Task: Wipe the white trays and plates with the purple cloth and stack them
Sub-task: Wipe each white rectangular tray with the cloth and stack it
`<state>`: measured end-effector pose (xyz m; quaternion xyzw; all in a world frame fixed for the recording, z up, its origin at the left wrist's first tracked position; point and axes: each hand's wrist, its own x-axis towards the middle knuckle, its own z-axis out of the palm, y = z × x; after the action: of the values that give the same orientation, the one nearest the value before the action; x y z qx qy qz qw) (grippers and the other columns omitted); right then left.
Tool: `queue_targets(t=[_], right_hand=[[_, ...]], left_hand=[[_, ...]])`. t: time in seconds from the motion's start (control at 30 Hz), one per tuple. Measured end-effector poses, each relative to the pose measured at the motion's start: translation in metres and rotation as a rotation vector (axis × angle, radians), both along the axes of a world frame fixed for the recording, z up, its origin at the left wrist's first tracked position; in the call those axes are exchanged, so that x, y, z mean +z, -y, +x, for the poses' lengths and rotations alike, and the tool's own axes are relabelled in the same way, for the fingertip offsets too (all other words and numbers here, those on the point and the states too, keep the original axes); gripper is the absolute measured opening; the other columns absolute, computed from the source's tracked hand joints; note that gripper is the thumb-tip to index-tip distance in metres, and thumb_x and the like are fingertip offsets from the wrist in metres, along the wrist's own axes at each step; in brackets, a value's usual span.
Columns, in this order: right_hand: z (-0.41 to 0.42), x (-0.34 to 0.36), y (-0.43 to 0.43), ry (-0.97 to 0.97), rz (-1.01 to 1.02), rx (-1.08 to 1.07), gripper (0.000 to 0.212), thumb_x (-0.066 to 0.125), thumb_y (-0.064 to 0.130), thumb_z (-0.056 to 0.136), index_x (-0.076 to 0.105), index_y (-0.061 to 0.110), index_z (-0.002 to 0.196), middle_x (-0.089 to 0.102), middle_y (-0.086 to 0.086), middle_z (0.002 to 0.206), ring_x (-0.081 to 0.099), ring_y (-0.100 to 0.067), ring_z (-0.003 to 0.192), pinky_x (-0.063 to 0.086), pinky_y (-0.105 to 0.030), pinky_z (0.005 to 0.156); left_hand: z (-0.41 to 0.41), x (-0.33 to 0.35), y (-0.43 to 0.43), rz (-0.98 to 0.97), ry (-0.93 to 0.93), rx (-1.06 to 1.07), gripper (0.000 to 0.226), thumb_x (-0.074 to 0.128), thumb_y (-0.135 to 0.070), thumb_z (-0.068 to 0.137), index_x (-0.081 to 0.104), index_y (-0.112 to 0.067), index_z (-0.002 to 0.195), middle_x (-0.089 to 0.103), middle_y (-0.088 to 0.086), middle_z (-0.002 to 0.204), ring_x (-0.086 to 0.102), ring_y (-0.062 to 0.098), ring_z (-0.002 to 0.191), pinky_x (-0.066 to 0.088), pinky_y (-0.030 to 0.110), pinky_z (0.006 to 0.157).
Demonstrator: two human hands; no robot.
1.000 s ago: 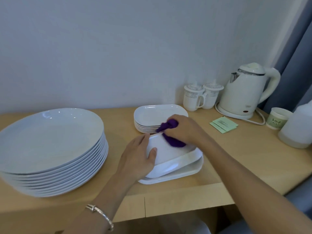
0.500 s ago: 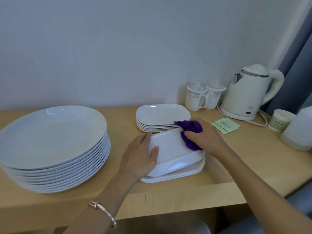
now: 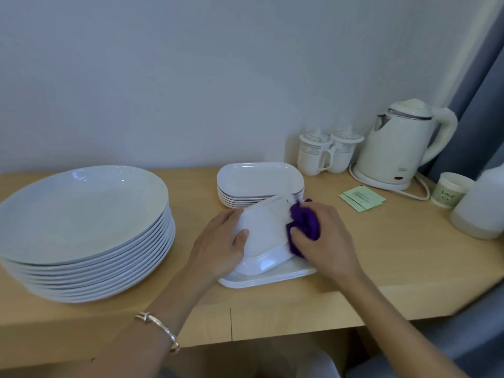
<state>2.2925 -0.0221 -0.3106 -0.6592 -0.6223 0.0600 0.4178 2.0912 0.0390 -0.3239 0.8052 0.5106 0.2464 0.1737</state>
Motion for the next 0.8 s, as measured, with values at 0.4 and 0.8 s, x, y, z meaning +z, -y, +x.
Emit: queue_targets(t=[0.4, 0.8], right_hand=[[0.002, 0.007, -0.005, -0.109, -0.042, -0.054, 0.03, 0.066, 0.025, 0.076, 0.06, 0.03, 0.104, 0.056, 0.011, 0.107, 0.053, -0.008, 0.099, 0.042, -0.022, 0.081], [-0.018, 0.003, 0.01, 0.311, 0.072, 0.137, 0.047, 0.065, 0.036, 0.07, 0.064, 0.018, 0.113, 0.06, 0.001, 0.112, 0.057, -0.022, 0.104, 0.048, -0.035, 0.088]], left_hand=[[-0.004, 0.01, -0.014, -0.196, 0.056, -0.05, 0.052, 0.045, -0.025, 0.098, 0.03, -0.017, 0.148, 0.03, 0.0, 0.151, 0.025, 0.017, 0.139, 0.022, 0.03, 0.113], [0.008, 0.067, -0.039, -0.192, -0.032, 0.046, 0.059, 0.064, -0.048, 0.085, 0.05, -0.019, 0.135, 0.045, 0.003, 0.142, 0.041, 0.022, 0.131, 0.035, 0.032, 0.104]])
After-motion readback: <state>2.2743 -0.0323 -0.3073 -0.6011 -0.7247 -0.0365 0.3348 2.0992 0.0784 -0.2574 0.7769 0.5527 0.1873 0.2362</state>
